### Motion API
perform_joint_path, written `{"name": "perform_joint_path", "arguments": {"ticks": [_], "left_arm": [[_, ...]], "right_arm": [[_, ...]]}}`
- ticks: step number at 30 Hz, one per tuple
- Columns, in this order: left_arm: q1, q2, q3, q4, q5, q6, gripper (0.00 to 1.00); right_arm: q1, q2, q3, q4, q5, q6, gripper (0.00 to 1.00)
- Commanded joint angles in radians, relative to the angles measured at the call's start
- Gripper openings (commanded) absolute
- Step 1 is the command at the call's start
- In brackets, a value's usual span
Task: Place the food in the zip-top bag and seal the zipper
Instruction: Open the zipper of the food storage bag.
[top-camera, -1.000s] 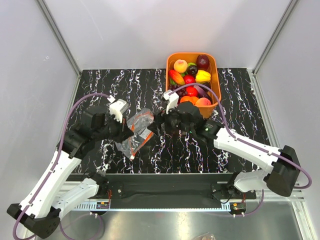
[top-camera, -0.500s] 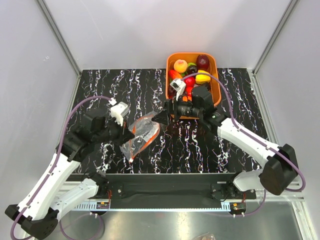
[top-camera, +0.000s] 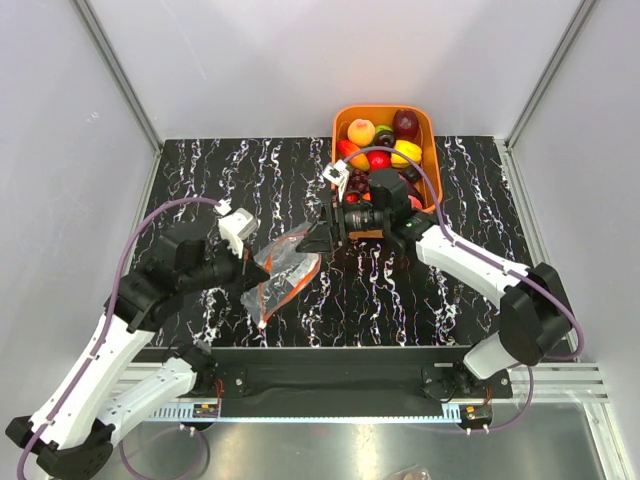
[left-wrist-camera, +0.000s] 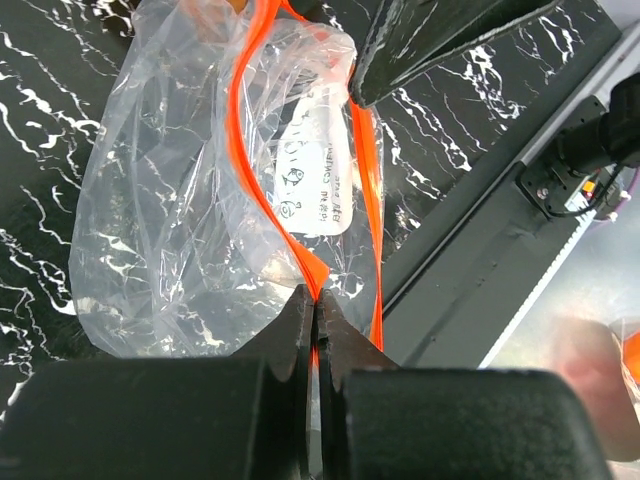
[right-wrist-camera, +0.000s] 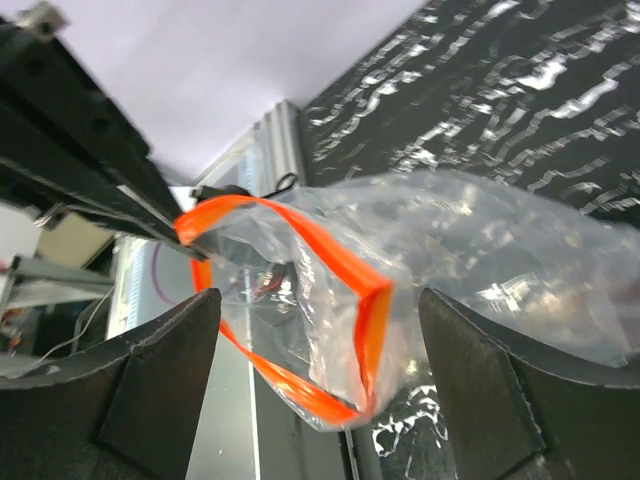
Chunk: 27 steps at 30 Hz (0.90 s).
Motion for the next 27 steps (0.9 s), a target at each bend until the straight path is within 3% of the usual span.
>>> {"name": "perform_joint_path", "arguments": {"ticks": [1, 4, 8, 11, 13, 15, 17, 20, 22, 25, 27], "left_arm": [[-0.008, -0.009, 0.045, 0.010, 0.046, 0.019, 0.00], [-0.009, -0.009, 0.051, 0.013, 0.047, 0.019, 0.00], [-0.010, -0.003, 0.057, 0.015, 0.034, 0.021, 0.00], [-0.008, 0.003, 0.059, 0.018, 0.021, 0.021, 0.00], [-0.010, 0.009, 0.062, 0.020, 0.015, 0.019, 0.00], [-0.010, 0.012, 0.069, 0.020, 0.012, 0.019, 0.00], [-0.008, 0.015, 0.074, 0.020, 0.011, 0.016, 0.00], [-0.010, 0.023, 0.089, 0.018, 0.012, 0.013, 0.00], [-0.010, 0.032, 0.103, 0.015, 0.014, 0.009, 0.00], [-0.012, 0.041, 0.120, 0.010, 0.018, -0.013, 0.00], [-0.012, 0.049, 0.128, 0.010, 0.030, -0.028, 0.00]], "right_arm": [[-0.006, 0.006, 0.002, 0.192, -0.140, 0.055, 0.84], [-0.006, 0.021, -0.003, 0.249, -0.220, 0.098, 0.62], [-0.006, 0.012, -0.038, 0.335, -0.251, 0.144, 0.45], [-0.004, -0.003, -0.066, 0.358, -0.262, 0.152, 0.27], [-0.003, -0.012, -0.077, 0.357, -0.259, 0.149, 0.20], [0.000, -0.029, -0.086, 0.338, -0.240, 0.129, 0.20], [0.017, -0.057, -0.069, 0.228, -0.196, 0.045, 0.15], [0.084, -0.095, 0.000, -0.054, 0.012, -0.148, 0.16], [0.123, -0.117, 0.018, -0.175, 0.255, -0.198, 0.17], [0.140, -0.143, 0.017, -0.224, 0.514, -0.225, 0.21], [0.141, -0.158, 0.000, -0.228, 0.741, -0.224, 0.12]]}}
